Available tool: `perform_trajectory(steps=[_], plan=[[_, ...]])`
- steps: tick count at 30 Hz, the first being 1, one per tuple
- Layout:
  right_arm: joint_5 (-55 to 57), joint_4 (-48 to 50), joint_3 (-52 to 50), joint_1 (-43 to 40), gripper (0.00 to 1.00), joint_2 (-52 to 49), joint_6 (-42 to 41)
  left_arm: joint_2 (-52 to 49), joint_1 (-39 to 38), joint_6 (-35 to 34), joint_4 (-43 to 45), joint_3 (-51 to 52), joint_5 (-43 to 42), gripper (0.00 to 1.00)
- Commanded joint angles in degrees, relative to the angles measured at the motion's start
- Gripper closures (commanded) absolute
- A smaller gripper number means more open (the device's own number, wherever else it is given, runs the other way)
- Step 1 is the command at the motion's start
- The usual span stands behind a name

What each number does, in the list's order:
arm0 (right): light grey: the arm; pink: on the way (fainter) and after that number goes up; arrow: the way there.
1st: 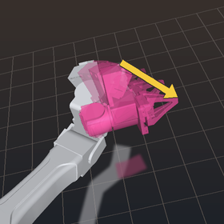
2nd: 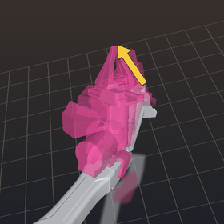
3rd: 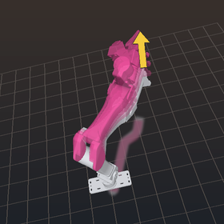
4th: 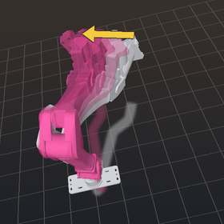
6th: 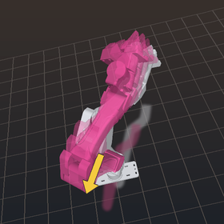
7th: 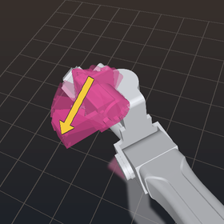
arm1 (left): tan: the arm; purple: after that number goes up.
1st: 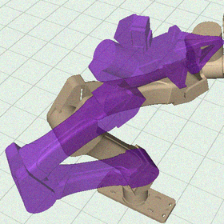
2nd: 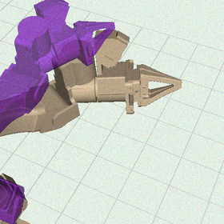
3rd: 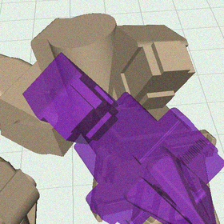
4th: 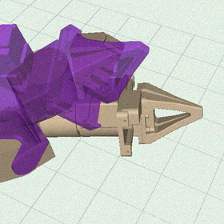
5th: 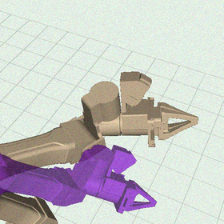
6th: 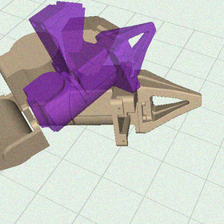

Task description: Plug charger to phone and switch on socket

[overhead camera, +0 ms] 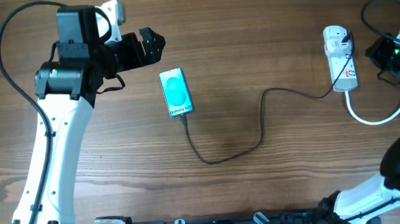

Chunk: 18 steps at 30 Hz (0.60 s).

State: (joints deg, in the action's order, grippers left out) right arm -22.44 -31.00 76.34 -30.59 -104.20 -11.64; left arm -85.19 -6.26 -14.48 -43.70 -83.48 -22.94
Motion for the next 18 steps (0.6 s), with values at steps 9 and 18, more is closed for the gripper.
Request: perform_trajectory(steps=[9,18], plan=[[-0.61,8.83,0.42,-0.13,0.96,-10.97,0.17,-0.11,0.52,-0.07,0.09,-0.52,0.52,0.00],[-2.73,11.54,0.22,0.39,0.96,-14.82,3.02,-0.11,0.52,-0.09,0.09,-0.52,0.52,0.00]])
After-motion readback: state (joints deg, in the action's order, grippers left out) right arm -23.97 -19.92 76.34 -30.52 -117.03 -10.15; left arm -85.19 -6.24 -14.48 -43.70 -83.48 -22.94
